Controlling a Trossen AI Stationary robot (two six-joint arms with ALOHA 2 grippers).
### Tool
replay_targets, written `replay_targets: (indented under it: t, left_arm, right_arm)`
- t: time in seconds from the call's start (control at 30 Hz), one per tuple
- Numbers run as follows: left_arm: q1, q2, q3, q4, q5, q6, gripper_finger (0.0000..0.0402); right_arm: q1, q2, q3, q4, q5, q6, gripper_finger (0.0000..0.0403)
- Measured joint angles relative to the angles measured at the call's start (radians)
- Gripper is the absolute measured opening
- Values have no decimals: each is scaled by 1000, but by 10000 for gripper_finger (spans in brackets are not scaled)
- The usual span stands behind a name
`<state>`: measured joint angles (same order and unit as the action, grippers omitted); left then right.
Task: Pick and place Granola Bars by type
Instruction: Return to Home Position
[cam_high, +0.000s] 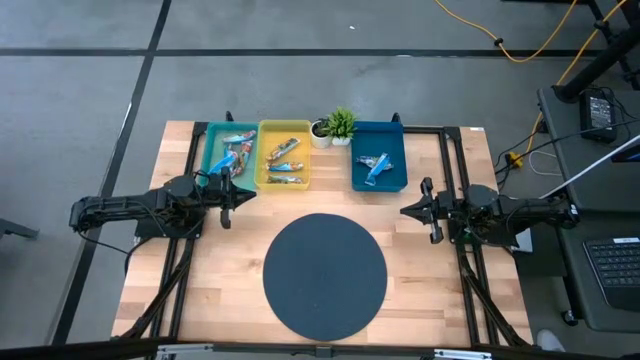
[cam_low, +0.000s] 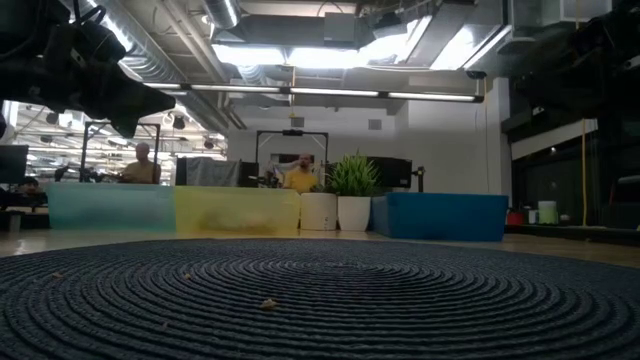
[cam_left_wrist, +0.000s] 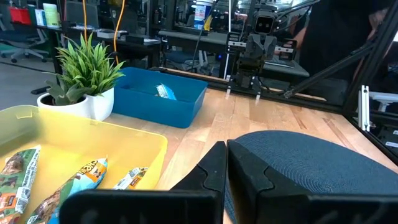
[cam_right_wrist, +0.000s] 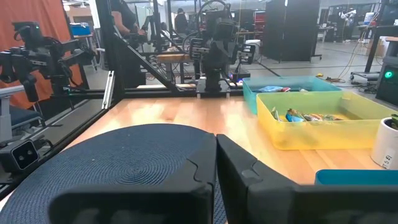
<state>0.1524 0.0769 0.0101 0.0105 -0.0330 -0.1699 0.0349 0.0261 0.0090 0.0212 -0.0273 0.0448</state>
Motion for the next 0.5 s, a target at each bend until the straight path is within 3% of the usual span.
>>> replay_targets:
  t: [0.5]
  left_arm:
    - [0,0,0,0,0,0,8]
  right_arm:
    - [0,0,0,0,0,0,16]
